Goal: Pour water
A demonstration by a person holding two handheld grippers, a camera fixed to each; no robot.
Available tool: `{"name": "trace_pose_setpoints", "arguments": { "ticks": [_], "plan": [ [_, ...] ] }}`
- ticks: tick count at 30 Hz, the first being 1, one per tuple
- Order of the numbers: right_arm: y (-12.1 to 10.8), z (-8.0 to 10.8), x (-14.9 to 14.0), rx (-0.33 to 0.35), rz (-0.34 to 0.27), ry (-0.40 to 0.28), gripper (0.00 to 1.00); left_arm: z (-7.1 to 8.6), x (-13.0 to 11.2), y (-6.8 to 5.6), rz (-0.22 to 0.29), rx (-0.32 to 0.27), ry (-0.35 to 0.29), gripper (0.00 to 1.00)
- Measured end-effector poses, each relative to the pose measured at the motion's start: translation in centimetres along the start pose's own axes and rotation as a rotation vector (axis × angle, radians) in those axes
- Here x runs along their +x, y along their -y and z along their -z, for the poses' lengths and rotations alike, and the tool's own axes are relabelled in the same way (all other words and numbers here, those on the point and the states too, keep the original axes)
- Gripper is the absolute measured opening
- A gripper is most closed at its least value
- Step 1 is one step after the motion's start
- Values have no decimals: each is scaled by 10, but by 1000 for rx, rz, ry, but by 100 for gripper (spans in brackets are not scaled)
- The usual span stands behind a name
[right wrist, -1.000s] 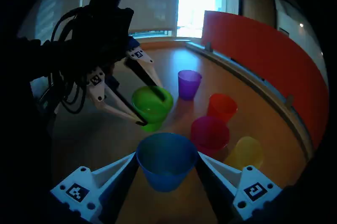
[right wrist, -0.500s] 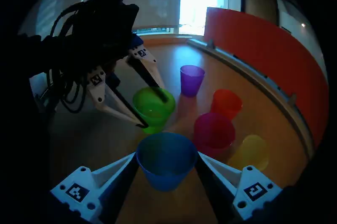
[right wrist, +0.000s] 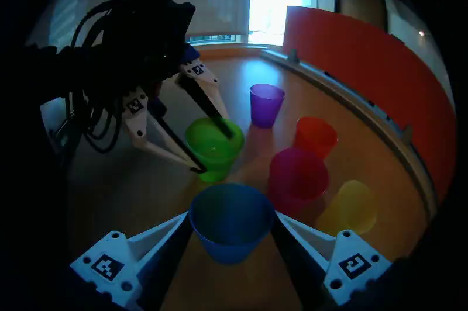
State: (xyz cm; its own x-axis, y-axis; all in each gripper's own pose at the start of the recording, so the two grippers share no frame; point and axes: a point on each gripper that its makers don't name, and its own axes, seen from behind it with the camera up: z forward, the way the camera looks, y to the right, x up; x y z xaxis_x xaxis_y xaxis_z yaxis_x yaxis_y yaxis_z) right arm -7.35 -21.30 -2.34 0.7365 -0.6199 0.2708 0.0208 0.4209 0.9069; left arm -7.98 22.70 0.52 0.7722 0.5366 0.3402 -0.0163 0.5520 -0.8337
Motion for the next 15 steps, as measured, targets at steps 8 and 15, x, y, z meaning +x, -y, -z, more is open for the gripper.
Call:
{"name": "trace_pose_setpoints", "arguments": {
  "ticks": [8,15],
  "plan": [
    [0,3,-4,0,-14,-2,92,2,-5,1,7,0,4,86],
    [2,9,-11,-3,-15,8,93,4,-8,2,10,5,5,86]
  ]
}}
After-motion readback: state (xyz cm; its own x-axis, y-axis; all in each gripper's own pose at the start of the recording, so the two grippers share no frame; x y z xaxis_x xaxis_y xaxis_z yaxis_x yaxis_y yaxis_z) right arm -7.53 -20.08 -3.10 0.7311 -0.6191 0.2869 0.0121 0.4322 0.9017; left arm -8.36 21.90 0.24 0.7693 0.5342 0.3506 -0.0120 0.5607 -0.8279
